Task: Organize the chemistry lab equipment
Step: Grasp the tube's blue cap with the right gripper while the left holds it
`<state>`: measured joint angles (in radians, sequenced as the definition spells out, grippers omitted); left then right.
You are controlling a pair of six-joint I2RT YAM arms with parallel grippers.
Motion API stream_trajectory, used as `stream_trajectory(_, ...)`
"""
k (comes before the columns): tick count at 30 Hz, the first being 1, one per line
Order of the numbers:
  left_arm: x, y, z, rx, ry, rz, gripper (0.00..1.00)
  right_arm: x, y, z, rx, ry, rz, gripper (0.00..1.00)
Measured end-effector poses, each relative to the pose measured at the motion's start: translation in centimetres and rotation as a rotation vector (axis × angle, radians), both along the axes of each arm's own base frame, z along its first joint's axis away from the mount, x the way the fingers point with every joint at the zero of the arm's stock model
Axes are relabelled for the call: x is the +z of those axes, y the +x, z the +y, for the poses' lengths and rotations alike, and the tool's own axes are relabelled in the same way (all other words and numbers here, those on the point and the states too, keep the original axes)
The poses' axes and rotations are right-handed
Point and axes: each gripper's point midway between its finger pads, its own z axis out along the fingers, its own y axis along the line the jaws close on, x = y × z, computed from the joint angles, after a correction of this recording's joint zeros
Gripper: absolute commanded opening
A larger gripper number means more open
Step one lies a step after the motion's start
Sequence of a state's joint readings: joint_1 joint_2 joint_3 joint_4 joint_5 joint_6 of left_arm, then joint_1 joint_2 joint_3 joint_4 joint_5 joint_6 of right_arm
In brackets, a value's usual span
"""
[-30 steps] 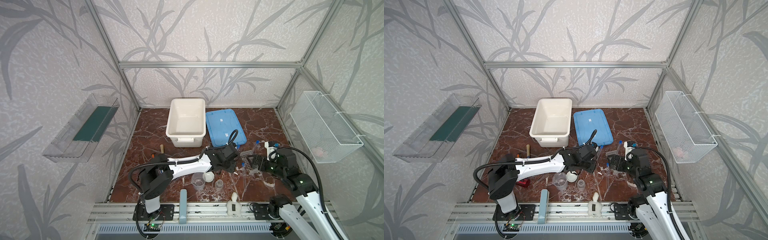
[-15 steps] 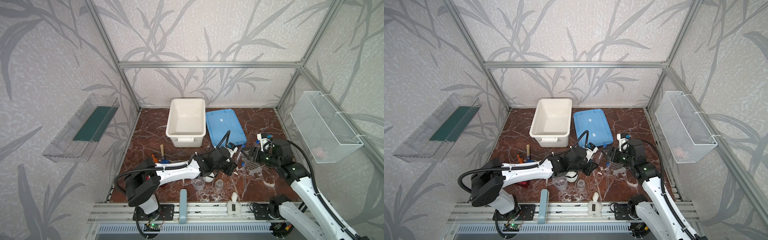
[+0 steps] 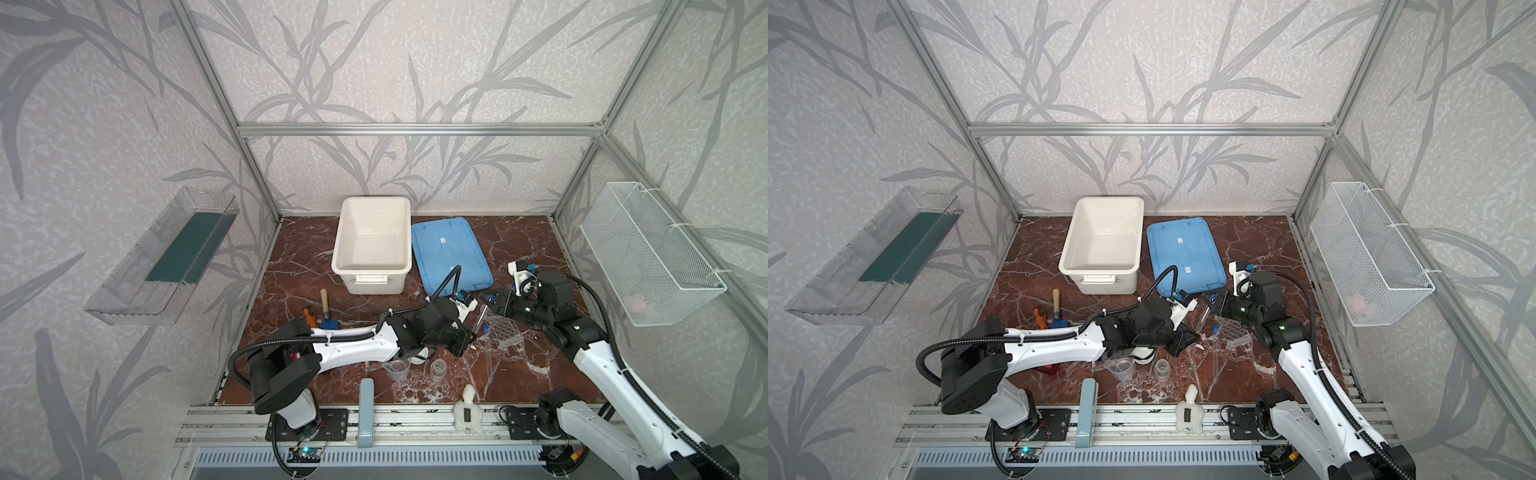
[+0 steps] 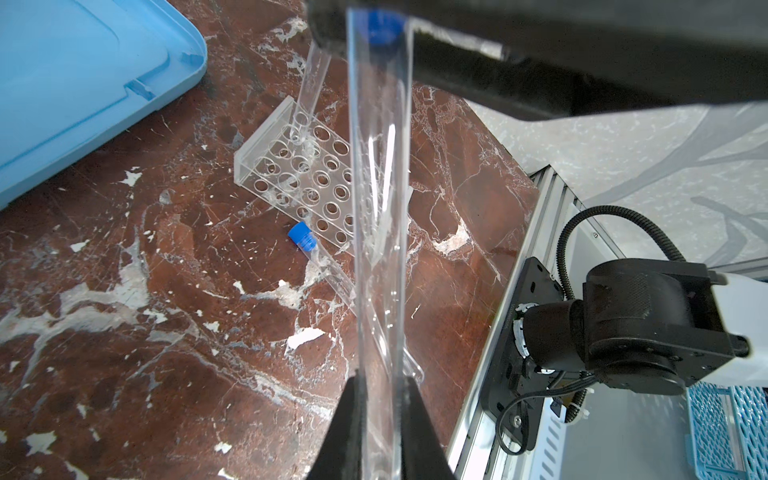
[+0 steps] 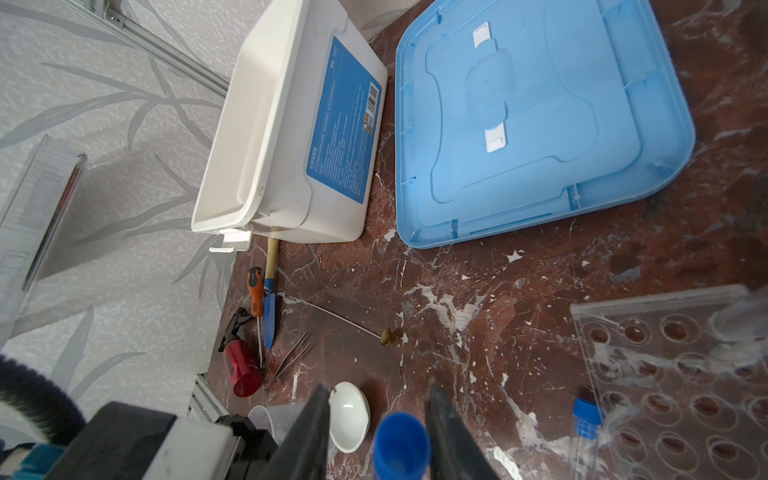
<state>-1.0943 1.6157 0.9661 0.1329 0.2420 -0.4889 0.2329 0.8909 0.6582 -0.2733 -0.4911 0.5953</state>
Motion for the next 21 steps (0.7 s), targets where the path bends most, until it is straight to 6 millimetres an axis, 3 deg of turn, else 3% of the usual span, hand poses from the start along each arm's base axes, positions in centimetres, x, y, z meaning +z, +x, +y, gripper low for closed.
stream_trajectory(15, 0.11, 0.03, -0.08, 0.000, -0.007, -0.004, 0.18, -0.60, 0.00, 0.16, 0.003, 0.011, 0.004, 0.18)
stream_trajectory(17, 0.11, 0.03, -0.08, 0.000, -0.006, -0.005, 0.33, -0.56, -0.03, 0.15, 0.002, 0.012, 0.000, 0.18)
stream_trajectory(18, 0.12, 0.03, -0.08, -0.001, -0.007, -0.005, 0.51, -0.52, -0.06, 0.11, 0.002, 0.010, -0.004, 0.18)
stream_trajectory(19, 0.13, 0.03, -0.10, -0.002, -0.007, -0.008, 0.82, -0.53, -0.12, 0.05, 0.001, 0.008, -0.008, 0.18)
stream_trajectory(20, 0.16, 0.03, -0.12, -0.001, -0.009, -0.006, 0.98, -0.50, -0.14, -0.02, -0.002, 0.004, -0.012, 0.18)
stream_trajectory(21, 0.15, 0.02, -0.11, 0.001, -0.009, -0.003, 0.99, -0.41, -0.16, -0.15, -0.006, -0.002, -0.021, 0.17)
